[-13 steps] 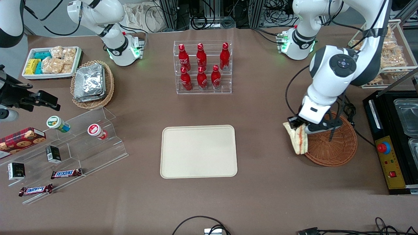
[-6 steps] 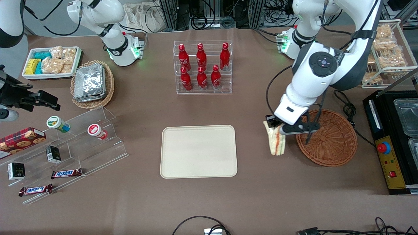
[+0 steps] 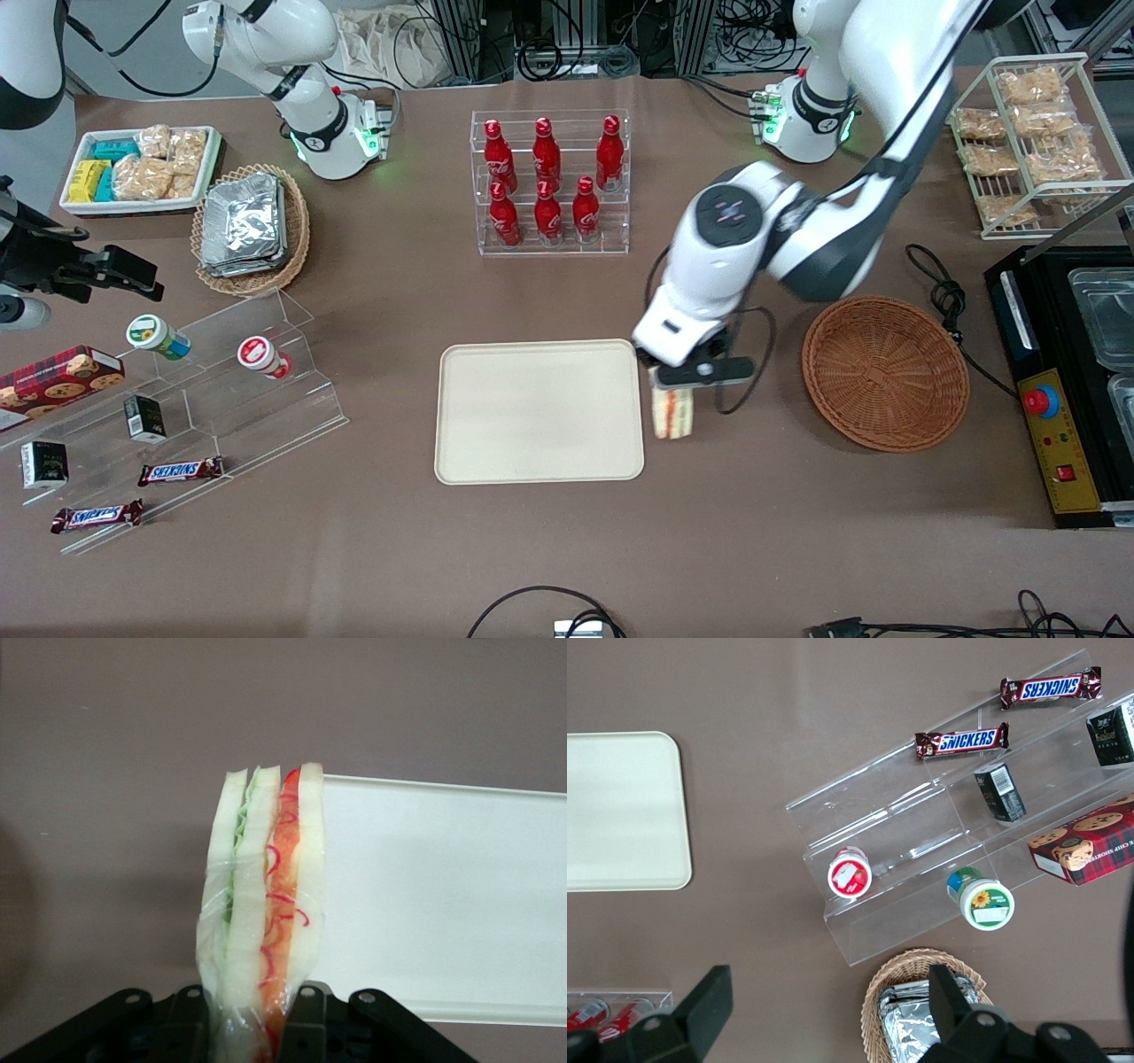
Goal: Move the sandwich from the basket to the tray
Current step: 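Carry the held sandwich from the basket over the cream tray, then lower the sandwich onto the tray and open the left gripper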
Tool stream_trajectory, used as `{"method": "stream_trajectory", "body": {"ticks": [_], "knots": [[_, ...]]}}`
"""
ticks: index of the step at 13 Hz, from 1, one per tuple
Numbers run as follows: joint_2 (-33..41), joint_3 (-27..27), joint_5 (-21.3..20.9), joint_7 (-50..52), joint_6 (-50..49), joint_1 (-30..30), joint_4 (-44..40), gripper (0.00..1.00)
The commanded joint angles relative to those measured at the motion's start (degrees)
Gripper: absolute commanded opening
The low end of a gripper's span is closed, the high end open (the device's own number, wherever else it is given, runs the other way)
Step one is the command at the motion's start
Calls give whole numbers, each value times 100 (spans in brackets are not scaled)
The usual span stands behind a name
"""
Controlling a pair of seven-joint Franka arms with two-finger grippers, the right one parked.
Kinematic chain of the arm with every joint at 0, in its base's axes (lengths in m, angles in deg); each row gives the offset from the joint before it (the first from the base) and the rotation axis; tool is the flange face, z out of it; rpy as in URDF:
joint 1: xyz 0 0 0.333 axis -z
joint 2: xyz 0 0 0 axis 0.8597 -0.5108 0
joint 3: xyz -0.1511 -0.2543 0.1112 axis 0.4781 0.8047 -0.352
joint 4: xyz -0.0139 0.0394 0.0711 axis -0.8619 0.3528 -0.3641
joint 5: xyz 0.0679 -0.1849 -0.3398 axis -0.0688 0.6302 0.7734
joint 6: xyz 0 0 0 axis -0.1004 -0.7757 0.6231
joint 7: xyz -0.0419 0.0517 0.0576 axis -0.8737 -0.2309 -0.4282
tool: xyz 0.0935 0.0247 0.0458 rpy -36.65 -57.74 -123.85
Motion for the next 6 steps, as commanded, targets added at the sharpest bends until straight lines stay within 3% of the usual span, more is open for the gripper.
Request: {"method": "stream_trajectory", "body": {"ticks": [1, 6], "knots": [[-948, 29, -357, 113, -382, 378, -1103, 4], [-1713, -128, -446, 25, -330, 826, -1577, 4]]}}
